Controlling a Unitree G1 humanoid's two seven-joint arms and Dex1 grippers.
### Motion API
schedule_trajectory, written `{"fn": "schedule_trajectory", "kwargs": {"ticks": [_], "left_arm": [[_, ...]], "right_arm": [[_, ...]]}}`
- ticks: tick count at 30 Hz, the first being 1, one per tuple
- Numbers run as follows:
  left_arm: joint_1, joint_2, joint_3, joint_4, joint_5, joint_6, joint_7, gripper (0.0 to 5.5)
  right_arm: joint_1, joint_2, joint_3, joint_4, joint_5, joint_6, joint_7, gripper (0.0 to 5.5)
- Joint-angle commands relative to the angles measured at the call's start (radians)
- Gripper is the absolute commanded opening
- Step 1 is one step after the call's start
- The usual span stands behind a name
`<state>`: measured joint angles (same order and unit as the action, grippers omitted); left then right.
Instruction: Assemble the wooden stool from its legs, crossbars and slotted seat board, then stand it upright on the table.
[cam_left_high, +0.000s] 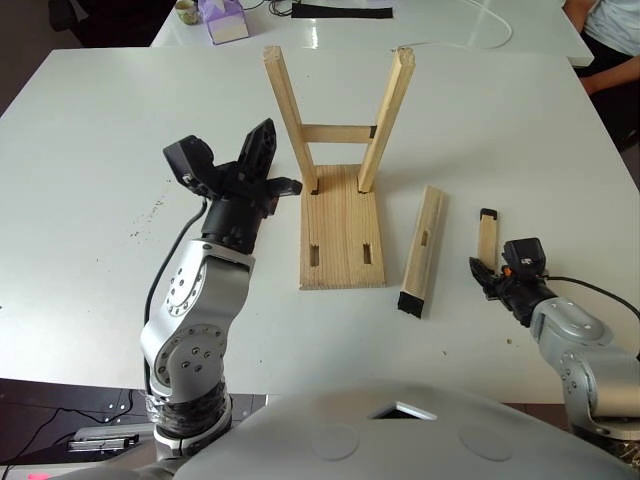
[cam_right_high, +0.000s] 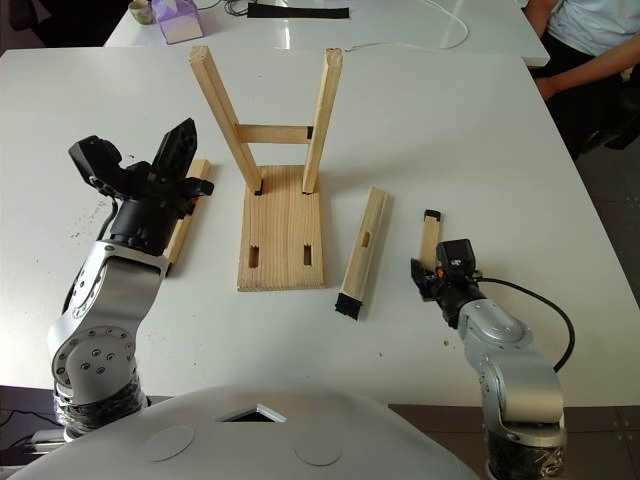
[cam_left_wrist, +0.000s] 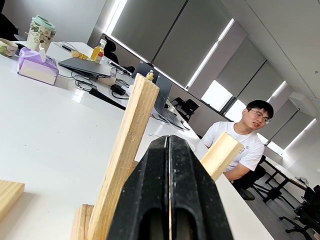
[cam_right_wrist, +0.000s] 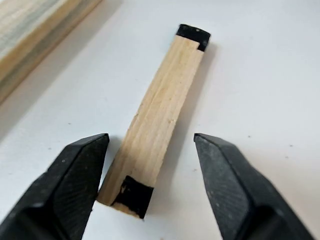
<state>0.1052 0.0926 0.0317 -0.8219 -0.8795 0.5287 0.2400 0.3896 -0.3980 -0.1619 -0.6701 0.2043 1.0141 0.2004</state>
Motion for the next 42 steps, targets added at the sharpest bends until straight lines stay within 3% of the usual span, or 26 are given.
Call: {"fn": "schedule_trajectory", "kwargs": {"ticks": [1,3,8,20,28,33,35,39,42], "left_arm": [[0.032,-0.038,-0.030,-0.021,0.053,-0.034,0.019,0.00],[0.051,-0.057,-0.046,-0.026,0.080,-0.051,0.024,0.00],[0.097,-0.103,-0.089,-0.040,0.144,-0.098,0.027,0.00],[0.153,-0.164,-0.153,-0.031,0.261,-0.188,0.015,0.00],[0.115,-0.154,-0.133,-0.016,0.264,-0.185,0.009,0.00],[0.124,-0.163,-0.093,-0.020,0.274,-0.201,0.026,0.00],[0.059,-0.120,-0.035,0.030,0.265,-0.164,0.017,0.00],[-0.243,0.000,0.104,0.188,0.113,-0.093,-0.079,0.00],[-0.435,0.080,0.174,0.302,-0.045,-0.039,-0.167,0.00]], "right_arm": [[0.010,-0.062,0.010,0.075,-0.006,0.016,0.046,3.15],[-0.003,-0.090,0.006,0.096,-0.004,0.007,0.071,3.15],[-0.012,-0.170,0.008,0.119,0.001,0.004,0.139,2.51],[-0.017,-0.240,-0.022,0.245,0.015,-0.021,0.224,2.51],[-0.049,-0.232,-0.050,0.408,0.002,-0.175,0.240,1.35],[-0.237,-0.228,-0.031,0.535,-0.001,-0.285,0.247,1.35],[-0.401,-0.150,-0.050,0.610,0.010,-0.329,0.172,1.35],[-0.903,0.073,-0.267,0.861,0.180,-0.443,-0.107,1.31],[-1.153,0.116,-0.392,0.937,0.359,-0.507,-0.128,1.31]]}}
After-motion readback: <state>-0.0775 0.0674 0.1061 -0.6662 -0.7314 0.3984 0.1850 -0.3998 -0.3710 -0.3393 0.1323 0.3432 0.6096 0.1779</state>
